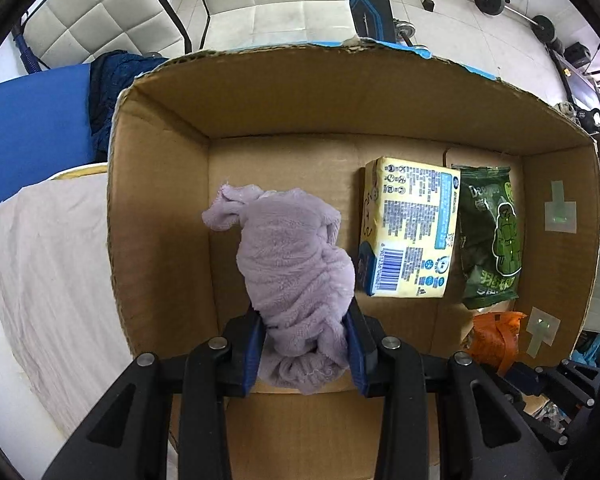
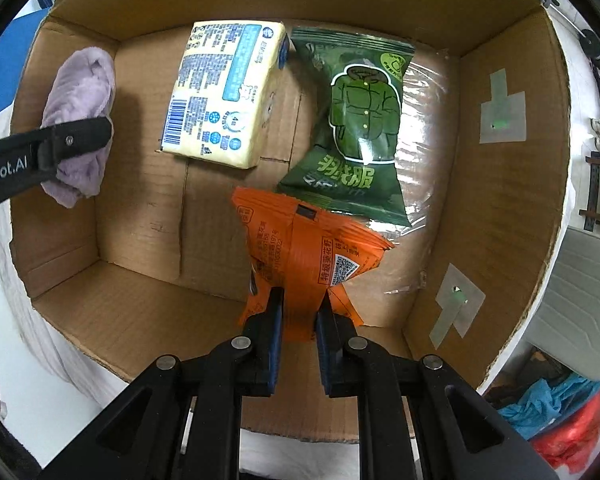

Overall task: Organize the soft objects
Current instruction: 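Carry plush and orange bag into the box and open both tools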

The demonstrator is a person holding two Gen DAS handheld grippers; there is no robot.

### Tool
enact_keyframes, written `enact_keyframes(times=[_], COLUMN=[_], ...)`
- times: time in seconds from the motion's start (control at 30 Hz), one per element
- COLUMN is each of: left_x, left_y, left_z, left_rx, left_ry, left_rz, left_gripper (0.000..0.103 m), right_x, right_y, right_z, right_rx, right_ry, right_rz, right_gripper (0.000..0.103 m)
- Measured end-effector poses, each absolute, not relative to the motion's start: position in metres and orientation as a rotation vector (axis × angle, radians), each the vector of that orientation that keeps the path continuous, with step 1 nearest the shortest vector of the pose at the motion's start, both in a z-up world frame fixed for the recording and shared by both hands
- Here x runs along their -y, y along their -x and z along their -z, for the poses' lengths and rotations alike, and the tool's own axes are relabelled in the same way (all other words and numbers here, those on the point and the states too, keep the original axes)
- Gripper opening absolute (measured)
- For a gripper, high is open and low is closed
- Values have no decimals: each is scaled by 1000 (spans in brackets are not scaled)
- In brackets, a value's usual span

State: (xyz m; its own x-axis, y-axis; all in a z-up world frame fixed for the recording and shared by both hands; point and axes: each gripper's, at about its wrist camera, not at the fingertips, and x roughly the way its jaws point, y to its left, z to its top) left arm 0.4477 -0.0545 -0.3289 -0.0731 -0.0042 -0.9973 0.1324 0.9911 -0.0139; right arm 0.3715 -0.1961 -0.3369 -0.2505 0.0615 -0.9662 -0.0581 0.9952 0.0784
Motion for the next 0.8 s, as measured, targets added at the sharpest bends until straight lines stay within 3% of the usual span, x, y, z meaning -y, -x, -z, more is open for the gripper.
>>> enact_keyframes(times=[0.13, 0.2, 0.23, 0.27, 0.43, 0.47, 0.5, 0.57, 0.6, 0.67, 0.8], left_x=[57, 56, 55, 55, 50, 49, 49, 48, 46, 44, 40], left_y=[-455, -456, -457, -458, -457, -455, -453, -448, -445, -437, -421], left_z=[333, 335, 335, 333, 317, 313, 310, 299, 294, 286, 268], left_rx=[-1649, -1667, -1671, -1667, -1623, -1613, -1606, -1583, -1572, -1554, -1516], left_ry=[-104, -92, -83, -80, -69, -72, -73, -74, -67, -63, -66], left_rz=[106, 99, 101, 99, 83, 83, 84, 83, 86, 86, 70], left_gripper=[36, 38, 41, 46, 56, 59, 61, 69, 73, 91, 95], right_x=[195, 195, 195, 196, 198, 198, 198, 200, 200, 202, 204], right_y=[-370, -370, -369, -369, -366, -366, -366, -366, -365, -363, -354], right_z=[342, 341, 339, 338, 326, 324, 322, 317, 314, 306, 289], right_rx=[-1846, -1848, -1841, -1835, -1814, -1810, -1805, -1791, -1783, -1766, -1723], right_ry=[-9, -23, -26, -32, -48, -46, -41, -62, -71, -71, -69], right_rz=[-118, -120, -118, -119, -113, -108, -102, -104, -105, -102, -89], right_gripper=[21, 33, 44, 49, 51, 55, 61, 94, 99, 101, 103])
